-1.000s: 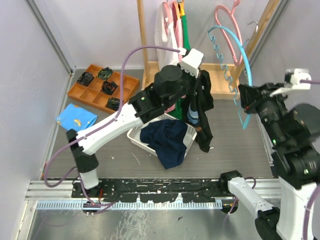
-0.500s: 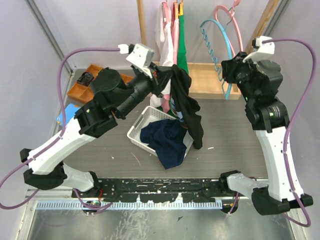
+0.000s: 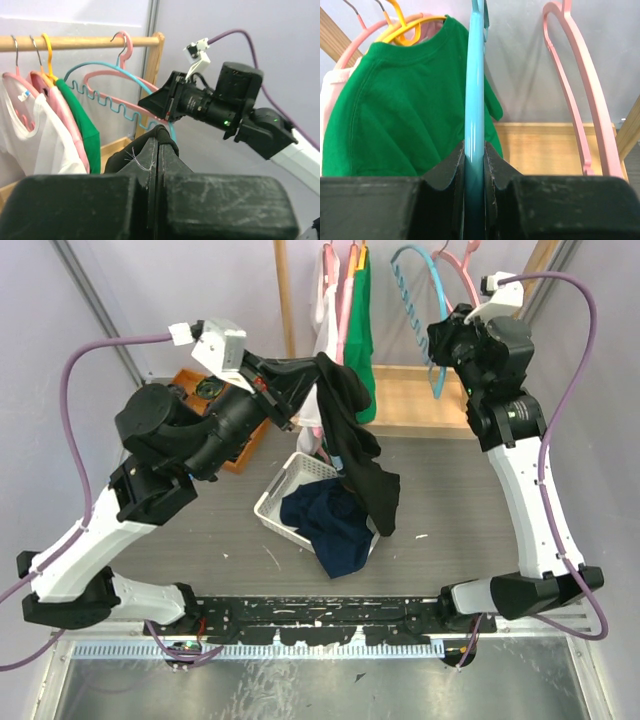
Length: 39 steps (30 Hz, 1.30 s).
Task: Remove the t-shirt from the hanger
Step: Place the hanger on the clothesline.
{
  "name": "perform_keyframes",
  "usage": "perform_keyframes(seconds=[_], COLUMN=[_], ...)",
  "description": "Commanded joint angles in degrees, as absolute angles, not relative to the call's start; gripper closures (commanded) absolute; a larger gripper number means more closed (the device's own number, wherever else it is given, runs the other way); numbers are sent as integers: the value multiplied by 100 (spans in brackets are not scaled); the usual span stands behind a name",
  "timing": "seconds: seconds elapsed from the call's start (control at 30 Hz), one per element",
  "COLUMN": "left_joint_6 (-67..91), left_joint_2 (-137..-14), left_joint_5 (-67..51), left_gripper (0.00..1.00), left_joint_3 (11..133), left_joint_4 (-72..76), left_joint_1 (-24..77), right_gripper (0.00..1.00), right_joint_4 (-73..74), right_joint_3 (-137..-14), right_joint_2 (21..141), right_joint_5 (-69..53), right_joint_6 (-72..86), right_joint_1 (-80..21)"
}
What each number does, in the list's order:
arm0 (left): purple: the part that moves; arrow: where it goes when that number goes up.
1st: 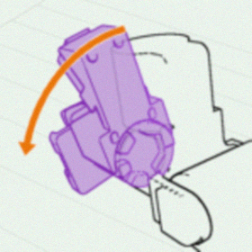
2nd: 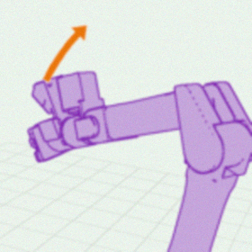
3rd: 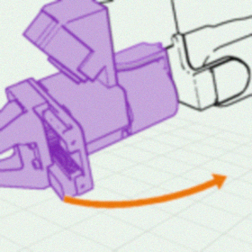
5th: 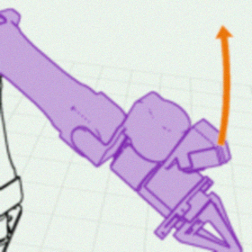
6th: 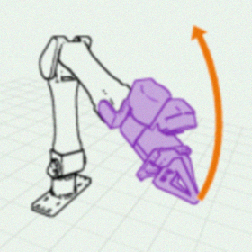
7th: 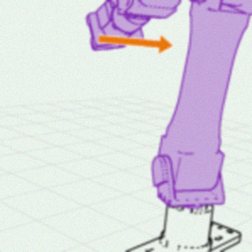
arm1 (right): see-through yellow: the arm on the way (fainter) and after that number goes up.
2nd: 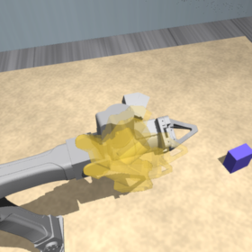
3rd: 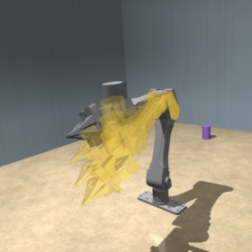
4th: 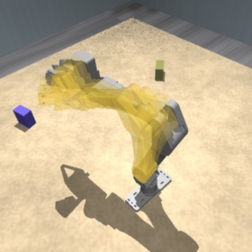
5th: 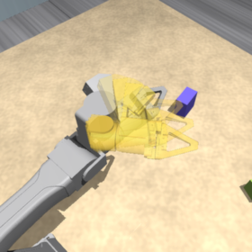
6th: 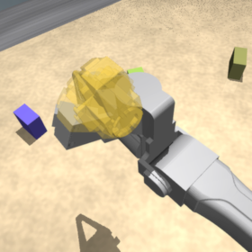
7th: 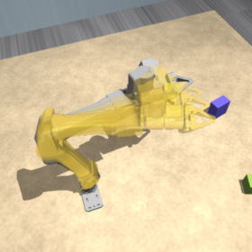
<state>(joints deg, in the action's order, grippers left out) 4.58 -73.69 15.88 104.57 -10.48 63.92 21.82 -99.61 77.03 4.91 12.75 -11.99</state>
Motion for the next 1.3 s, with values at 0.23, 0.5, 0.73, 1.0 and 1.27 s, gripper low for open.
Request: perform_keyframes(seconds=[0.23, 0.5, 0.73, 1.0, 1.27], left_joint_6=[482, 439, 431, 340, 205], left_joint_2=[-6978, -6736, -6646, -6704, -6798], left_joint_5=[1197, 1330, 1461, 1547, 1530], left_gripper=[100, 100, 100, 100, 100], left_joint_3=[11281, 11205, 11139, 11167, 11372], left_joint_4=[-387, -92, 126, 277, 397], left_joint_1=[6425, 6425, 6426, 6425, 6429], right_gripper=[99, 99, 99, 99, 99], right_joint_4=[1161, 1011, 975, 1065, 1436], right_joint_3=[-10944, -11211, -11373, -11168, -11032], right_joint_2=[8391, 8831, 9105, 9185, 9140], right_joint_5=[791, 850, 838, 715, 431], right_joint_6=[992, 961, 957, 1144, 1529], right_joint_1=[-1184, -1183, -1127, -1085, -1083])
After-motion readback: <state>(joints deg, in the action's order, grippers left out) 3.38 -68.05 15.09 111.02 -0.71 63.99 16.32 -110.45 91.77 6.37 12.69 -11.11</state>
